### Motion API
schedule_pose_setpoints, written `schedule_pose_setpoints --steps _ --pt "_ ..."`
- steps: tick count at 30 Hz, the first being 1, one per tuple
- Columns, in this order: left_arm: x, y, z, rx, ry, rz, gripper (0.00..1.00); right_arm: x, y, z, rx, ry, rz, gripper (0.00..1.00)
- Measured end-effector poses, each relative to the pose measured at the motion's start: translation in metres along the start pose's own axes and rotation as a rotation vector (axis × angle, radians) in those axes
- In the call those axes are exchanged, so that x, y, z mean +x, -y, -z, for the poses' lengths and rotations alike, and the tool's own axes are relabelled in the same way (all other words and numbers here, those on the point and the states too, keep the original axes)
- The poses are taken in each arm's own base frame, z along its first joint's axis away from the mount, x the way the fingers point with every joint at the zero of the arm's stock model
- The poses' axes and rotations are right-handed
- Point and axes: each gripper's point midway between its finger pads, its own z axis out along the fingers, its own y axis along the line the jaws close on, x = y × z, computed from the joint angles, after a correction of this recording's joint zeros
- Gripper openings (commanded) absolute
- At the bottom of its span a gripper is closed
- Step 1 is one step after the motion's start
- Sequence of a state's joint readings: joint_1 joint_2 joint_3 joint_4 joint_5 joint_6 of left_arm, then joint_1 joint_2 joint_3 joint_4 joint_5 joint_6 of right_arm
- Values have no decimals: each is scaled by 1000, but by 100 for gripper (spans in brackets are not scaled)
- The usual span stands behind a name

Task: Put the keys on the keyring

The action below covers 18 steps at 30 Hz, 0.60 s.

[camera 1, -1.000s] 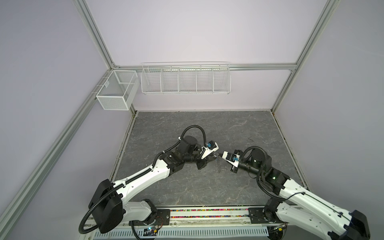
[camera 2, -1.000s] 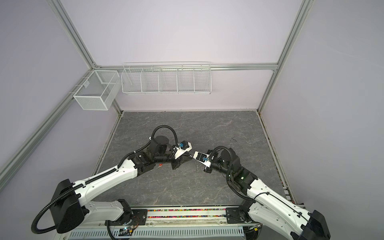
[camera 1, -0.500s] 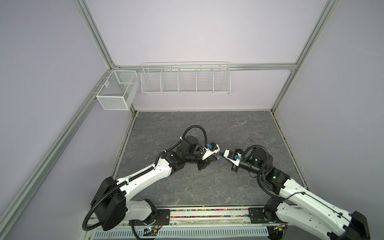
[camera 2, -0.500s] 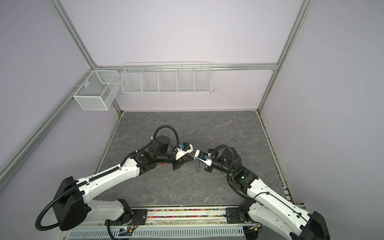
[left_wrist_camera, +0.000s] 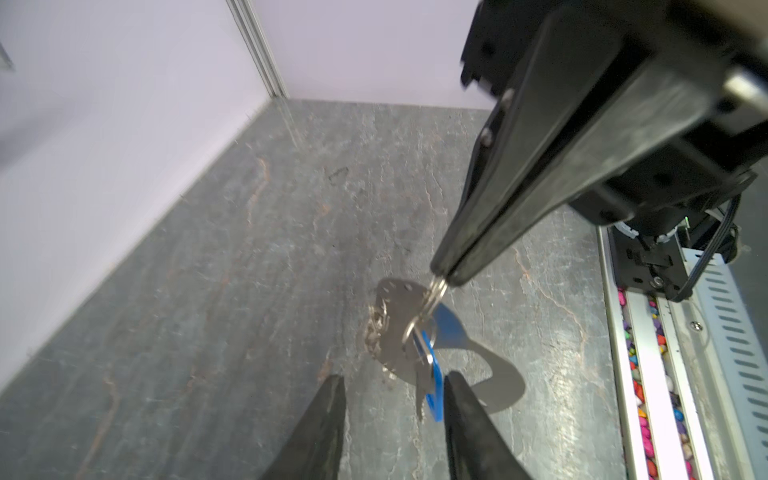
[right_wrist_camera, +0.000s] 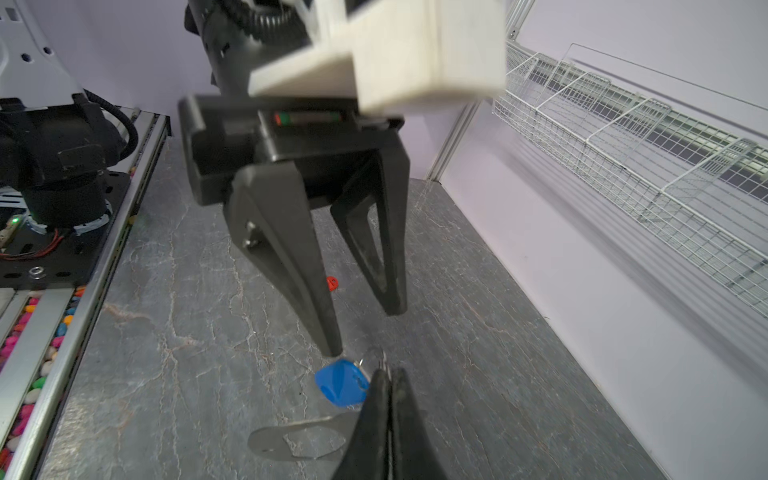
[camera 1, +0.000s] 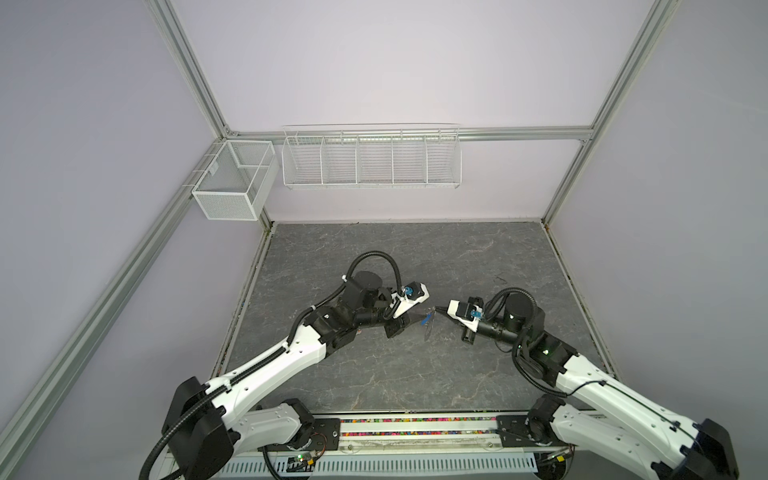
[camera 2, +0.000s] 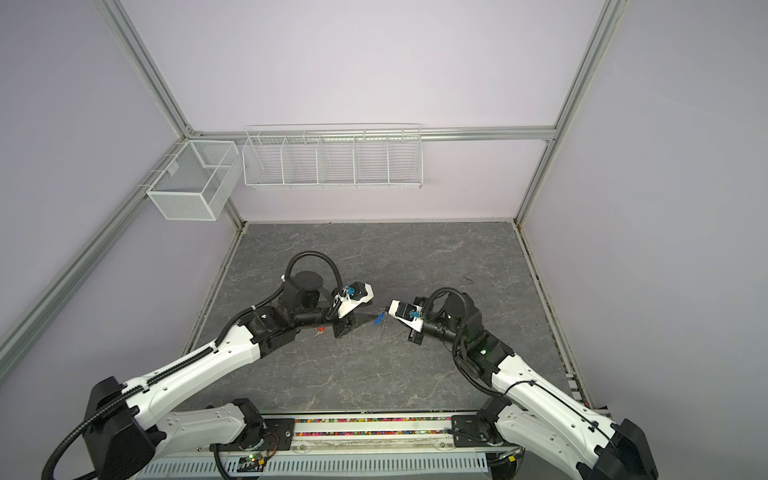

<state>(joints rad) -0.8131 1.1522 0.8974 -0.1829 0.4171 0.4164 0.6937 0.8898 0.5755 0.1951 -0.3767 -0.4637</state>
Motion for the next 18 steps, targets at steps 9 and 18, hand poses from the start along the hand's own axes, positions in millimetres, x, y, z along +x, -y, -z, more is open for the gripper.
schedule_pose_setpoints --steps 9,18 --pt "2 9 -9 76 13 -69 34 4 -7 -4 -47 -1 -12 7" --pt "11 15 -21 132 -8 -74 24 1 -9 -5 -68 10 -11 7"
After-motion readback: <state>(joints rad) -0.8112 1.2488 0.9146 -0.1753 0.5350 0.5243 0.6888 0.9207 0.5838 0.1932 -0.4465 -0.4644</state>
